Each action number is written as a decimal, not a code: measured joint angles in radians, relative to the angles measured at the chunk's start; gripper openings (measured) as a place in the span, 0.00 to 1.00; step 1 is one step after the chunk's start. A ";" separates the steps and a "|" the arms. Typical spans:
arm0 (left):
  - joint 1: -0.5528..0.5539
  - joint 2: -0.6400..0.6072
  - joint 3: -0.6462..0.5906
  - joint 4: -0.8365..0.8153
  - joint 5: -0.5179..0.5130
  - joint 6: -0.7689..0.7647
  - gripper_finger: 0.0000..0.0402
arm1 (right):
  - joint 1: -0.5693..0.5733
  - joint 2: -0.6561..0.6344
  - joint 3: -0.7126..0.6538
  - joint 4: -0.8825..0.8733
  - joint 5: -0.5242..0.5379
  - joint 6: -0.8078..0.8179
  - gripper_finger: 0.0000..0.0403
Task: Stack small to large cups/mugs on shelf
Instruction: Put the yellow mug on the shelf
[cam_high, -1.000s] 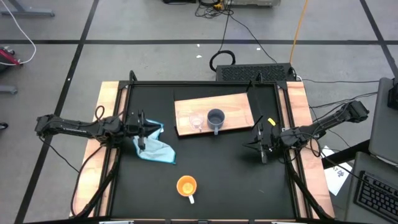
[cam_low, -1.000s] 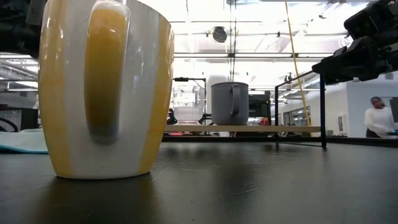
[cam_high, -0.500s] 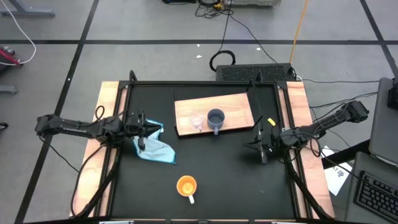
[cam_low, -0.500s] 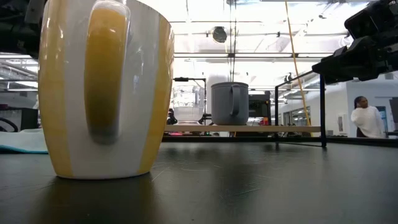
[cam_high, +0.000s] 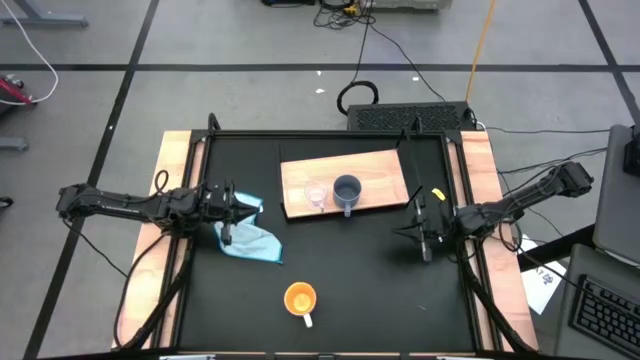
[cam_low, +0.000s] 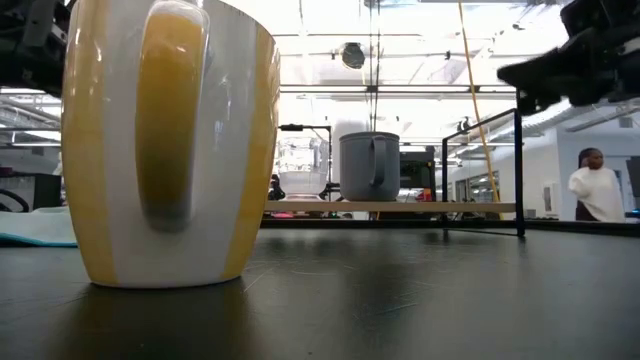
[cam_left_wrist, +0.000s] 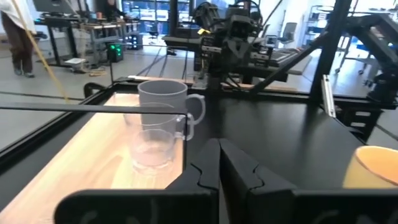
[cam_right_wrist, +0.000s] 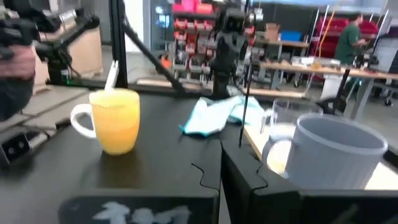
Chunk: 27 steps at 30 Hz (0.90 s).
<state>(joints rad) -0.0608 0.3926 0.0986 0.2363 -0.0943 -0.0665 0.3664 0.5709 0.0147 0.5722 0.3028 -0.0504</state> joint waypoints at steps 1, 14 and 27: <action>0.000 0.000 0.000 0.000 0.005 -0.008 0.03 | 0.000 0.000 0.000 0.020 -0.018 -0.009 0.00; 0.000 0.000 0.000 0.022 0.018 -0.065 0.06 | 0.000 0.285 0.209 0.017 -0.099 -0.063 0.00; 0.000 0.000 0.000 0.022 0.016 -0.056 0.06 | -0.003 0.700 0.533 0.024 -0.178 0.045 0.00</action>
<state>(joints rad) -0.0608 0.3925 0.0986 0.2583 -0.0780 -0.1224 0.3634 1.2705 0.5476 0.5961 0.1247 -0.0050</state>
